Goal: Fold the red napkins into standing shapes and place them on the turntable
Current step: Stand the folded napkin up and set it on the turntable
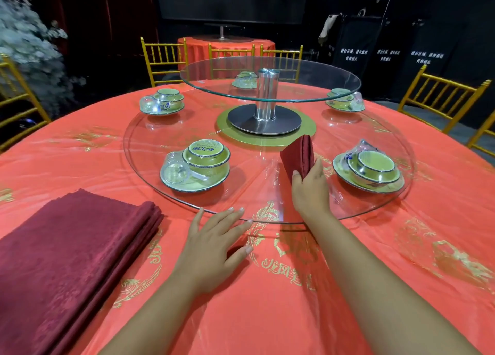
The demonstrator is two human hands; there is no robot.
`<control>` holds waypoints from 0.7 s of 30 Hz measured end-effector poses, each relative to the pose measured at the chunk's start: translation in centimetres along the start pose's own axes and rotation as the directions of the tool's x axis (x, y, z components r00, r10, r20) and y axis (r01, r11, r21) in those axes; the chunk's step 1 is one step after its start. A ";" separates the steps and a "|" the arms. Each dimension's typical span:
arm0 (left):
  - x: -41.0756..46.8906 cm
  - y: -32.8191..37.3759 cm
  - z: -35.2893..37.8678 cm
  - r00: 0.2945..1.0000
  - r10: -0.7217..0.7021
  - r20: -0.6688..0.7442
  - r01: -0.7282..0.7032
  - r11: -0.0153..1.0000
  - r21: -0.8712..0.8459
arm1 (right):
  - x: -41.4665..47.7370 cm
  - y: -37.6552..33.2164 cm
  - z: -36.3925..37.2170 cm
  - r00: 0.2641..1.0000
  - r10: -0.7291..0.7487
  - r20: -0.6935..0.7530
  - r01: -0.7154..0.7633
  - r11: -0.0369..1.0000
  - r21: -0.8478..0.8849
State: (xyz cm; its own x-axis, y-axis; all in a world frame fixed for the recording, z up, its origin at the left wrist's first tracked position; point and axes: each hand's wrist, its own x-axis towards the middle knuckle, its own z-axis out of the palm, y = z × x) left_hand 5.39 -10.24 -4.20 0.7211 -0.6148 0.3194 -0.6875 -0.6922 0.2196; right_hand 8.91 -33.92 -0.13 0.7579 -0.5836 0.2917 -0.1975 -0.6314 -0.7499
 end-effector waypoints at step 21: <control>0.0 -0.4 0.1 0.999 -0.006 -0.043 0.005 1.000 -0.023 | -3.1 0.3 -2.1 0.979 -0.068 0.191 0.103 0.978 -0.180</control>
State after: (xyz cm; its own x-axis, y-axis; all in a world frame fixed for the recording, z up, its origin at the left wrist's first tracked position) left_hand 5.65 -10.00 -4.34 0.7210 -0.5936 0.3575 -0.6855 -0.6864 0.2428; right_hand 5.24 -33.35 -0.02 0.8745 -0.4307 0.2232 -0.2268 -0.7697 -0.5967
